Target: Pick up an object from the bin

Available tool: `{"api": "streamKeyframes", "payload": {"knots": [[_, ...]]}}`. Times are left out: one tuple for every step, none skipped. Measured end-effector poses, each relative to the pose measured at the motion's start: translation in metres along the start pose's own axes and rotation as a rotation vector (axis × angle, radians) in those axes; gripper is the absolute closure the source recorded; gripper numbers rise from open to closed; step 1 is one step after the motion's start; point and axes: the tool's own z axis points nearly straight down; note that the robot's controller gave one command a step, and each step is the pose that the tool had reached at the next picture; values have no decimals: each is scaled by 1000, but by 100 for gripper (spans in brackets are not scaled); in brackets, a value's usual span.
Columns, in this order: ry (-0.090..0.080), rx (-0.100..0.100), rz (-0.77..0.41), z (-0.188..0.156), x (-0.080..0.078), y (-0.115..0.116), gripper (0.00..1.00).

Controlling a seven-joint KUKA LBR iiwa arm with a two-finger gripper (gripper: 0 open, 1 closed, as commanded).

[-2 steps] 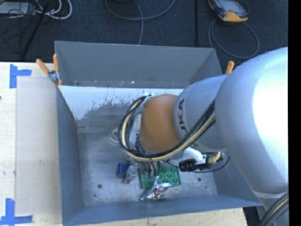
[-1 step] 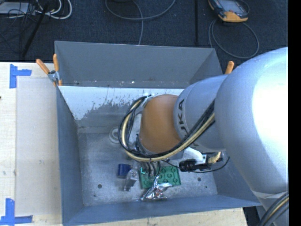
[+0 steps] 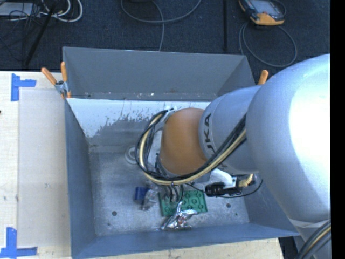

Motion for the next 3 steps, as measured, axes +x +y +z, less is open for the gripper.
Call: {"api": "streamKeyframes", "payload": {"knots": [[-9, -4, 43, -114, 5, -3, 100], [-10, -5, 86, -190, 6, 4, 100], [-4, 0, -107, -187, -17, -24, 100]]}}
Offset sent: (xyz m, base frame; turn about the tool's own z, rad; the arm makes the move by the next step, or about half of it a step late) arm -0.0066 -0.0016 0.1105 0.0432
